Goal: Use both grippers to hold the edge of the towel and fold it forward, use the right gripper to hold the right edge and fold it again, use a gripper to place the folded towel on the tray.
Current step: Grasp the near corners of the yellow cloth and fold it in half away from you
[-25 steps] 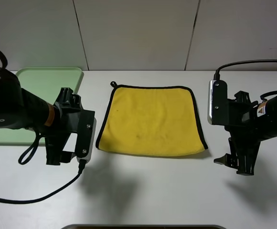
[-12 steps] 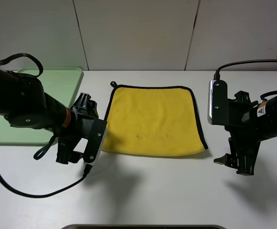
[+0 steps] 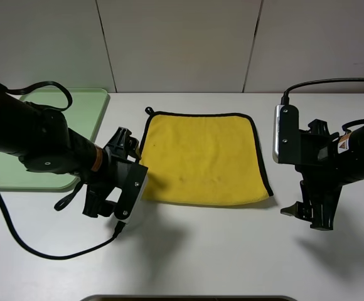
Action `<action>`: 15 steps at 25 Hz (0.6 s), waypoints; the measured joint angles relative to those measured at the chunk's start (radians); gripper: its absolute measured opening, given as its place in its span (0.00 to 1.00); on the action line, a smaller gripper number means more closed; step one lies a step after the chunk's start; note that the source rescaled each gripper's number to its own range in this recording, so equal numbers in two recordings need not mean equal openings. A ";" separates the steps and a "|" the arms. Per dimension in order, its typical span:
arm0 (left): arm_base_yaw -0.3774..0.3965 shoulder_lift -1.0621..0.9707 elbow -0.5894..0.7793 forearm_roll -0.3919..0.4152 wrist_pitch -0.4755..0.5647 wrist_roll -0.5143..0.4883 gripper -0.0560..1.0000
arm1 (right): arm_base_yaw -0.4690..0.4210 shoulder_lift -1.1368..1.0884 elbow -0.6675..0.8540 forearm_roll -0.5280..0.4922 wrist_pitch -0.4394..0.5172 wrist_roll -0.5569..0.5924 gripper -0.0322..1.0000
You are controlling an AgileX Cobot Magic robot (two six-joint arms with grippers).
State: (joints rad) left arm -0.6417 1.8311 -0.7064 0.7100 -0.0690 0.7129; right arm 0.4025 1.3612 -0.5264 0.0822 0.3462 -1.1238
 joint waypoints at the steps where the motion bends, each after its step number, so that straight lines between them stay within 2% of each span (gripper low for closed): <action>1: 0.000 0.007 -0.003 0.000 0.000 0.001 0.99 | 0.000 0.000 0.000 0.000 0.000 0.000 1.00; 7: 0.000 0.032 -0.017 0.001 -0.057 0.005 0.98 | 0.000 0.000 0.000 0.004 -0.001 0.000 1.00; 15: 0.000 0.040 -0.025 0.001 -0.068 0.007 0.98 | 0.000 0.000 0.000 0.014 -0.014 -0.044 1.00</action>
State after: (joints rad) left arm -0.6417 1.8714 -0.7313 0.7109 -0.1367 0.7195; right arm 0.4025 1.3612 -0.5264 0.0961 0.3318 -1.1679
